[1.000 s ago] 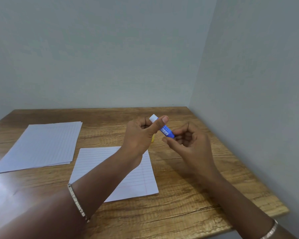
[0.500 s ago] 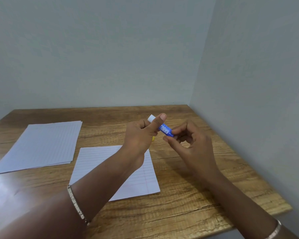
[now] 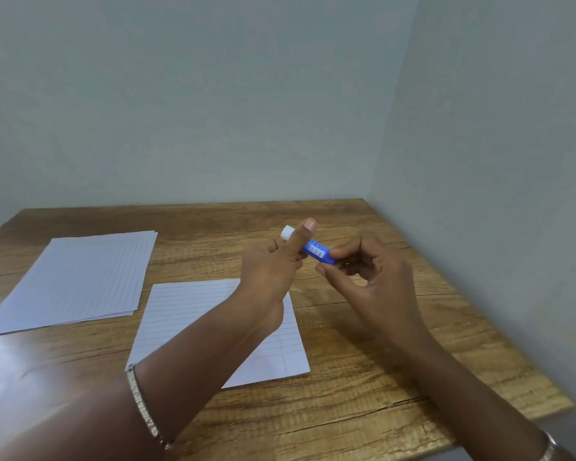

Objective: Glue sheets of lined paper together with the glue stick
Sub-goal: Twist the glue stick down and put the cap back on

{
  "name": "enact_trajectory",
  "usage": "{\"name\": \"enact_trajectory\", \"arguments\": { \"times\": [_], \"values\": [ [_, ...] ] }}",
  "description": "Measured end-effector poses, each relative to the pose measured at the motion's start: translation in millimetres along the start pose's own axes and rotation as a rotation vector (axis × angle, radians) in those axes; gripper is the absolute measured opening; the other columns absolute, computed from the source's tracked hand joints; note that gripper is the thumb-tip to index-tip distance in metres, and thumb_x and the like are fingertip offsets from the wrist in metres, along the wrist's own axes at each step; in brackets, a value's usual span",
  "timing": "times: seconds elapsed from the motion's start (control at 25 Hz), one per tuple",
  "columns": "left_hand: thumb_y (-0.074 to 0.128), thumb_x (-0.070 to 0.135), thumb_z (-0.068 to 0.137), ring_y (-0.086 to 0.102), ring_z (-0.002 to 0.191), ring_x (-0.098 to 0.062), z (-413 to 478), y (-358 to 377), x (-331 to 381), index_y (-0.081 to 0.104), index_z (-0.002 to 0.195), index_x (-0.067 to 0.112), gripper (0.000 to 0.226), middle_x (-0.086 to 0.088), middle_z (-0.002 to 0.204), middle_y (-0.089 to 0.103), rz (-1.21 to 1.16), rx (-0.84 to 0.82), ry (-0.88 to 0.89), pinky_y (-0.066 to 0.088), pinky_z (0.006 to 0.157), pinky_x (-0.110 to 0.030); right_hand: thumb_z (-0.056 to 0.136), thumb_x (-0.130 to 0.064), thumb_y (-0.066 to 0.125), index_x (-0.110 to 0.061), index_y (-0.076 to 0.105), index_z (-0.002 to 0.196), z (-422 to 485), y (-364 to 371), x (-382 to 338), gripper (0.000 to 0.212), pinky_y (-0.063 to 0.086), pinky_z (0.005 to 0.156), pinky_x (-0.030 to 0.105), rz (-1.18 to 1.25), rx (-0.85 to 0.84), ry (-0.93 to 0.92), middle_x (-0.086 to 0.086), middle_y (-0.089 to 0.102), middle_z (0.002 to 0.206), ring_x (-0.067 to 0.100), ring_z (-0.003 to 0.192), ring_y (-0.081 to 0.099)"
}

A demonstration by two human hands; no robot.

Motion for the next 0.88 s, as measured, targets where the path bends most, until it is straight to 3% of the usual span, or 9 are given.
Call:
{"name": "enact_trajectory", "arguments": {
  "times": [0.12,0.24,0.32,0.48,0.56,0.68,0.76,0.88],
  "values": [
    [0.079,0.05,0.074,0.065,0.07,-0.001,1.9,-0.7,-1.5,0.073,0.098,-0.004,0.059,0.007,0.068,0.07,0.009,-0.003,0.048,0.045,0.082,-0.031,0.084,-0.03,0.08,-0.007,0.067,0.103,-0.9,3.1,-0.2,0.033,0.064,0.077,0.037,0.258,-0.079,0.291,0.012,0.078,0.088,0.022,0.076,0.073],
    [0.078,0.053,0.074,0.058,0.064,0.0,2.2,0.0,-3.2,0.073,0.09,-0.002,0.058,0.008,0.062,0.062,0.046,-0.016,0.125,0.04,0.074,-0.026,0.095,-0.028,0.066,-0.002,0.066,0.104,0.0,5.2,0.7,0.028,0.062,0.068,0.028,0.549,-0.165,0.552,0.019,0.077,0.084,0.022,0.071,0.072],
    [0.078,0.055,0.073,0.057,0.071,-0.004,2.1,0.3,-3.0,0.075,0.086,0.003,0.053,0.007,0.067,0.062,0.053,-0.031,0.153,0.04,0.072,-0.025,0.089,-0.018,0.071,-0.003,0.064,0.101,1.1,4.5,0.0,0.021,0.06,0.066,0.025,0.601,-0.107,0.518,0.017,0.076,0.082,0.02,0.07,0.071],
    [0.077,0.053,0.075,0.057,0.073,-0.003,-0.8,2.2,-2.3,0.076,0.084,0.007,0.047,0.001,0.074,0.063,0.046,-0.052,0.188,0.038,0.07,-0.019,0.076,0.001,0.085,-0.007,0.058,0.078,1.2,-0.9,4.9,0.028,0.058,0.076,0.029,0.327,-0.04,0.312,0.015,0.064,0.08,0.023,0.08,0.067],
    [0.078,0.051,0.075,0.055,0.066,0.0,-2.5,2.7,-1.5,0.075,0.083,0.007,0.045,0.001,0.072,0.061,0.044,-0.054,0.204,0.039,0.069,-0.018,0.071,-0.009,0.088,-0.008,0.057,0.075,1.8,-3.3,4.2,0.03,0.057,0.078,0.03,0.461,-0.082,0.43,0.019,0.061,0.084,0.03,0.086,0.065],
    [0.078,0.048,0.077,0.051,0.062,0.0,-1.0,0.1,0.9,0.072,0.08,0.004,0.045,0.001,0.07,0.056,0.044,-0.058,0.225,0.04,0.069,-0.018,0.08,-0.038,0.076,-0.005,0.067,0.096,2.0,0.7,-0.4,0.037,0.062,0.068,0.025,0.696,-0.161,0.692,0.021,0.074,0.088,0.027,0.078,0.073],
    [0.078,0.047,0.078,0.051,0.063,-0.001,0.2,-1.2,2.4,0.071,0.082,0.001,0.046,-0.001,0.072,0.056,0.048,-0.078,0.231,0.041,0.07,-0.018,0.089,-0.04,0.067,-0.002,0.068,0.107,2.2,2.2,0.1,0.042,0.062,0.063,0.024,0.733,-0.171,0.77,0.021,0.077,0.087,0.021,0.071,0.076],
    [0.077,0.048,0.078,0.053,0.066,-0.002,2.6,-1.8,1.8,0.073,0.088,0.0,0.049,-0.002,0.074,0.058,0.076,-0.112,0.237,0.043,0.074,-0.021,0.085,-0.029,0.07,0.004,0.068,0.113,2.8,2.7,1.7,0.044,0.062,0.063,0.021,0.803,-0.137,0.774,0.02,0.077,0.087,0.018,0.07,0.077]
  ]
}}
Point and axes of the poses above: each hand's wrist, its own z-axis towards the middle knuckle, its own y-axis out of the palm, x = y × z, the point moved 2 cm from there along z, towards the middle knuckle
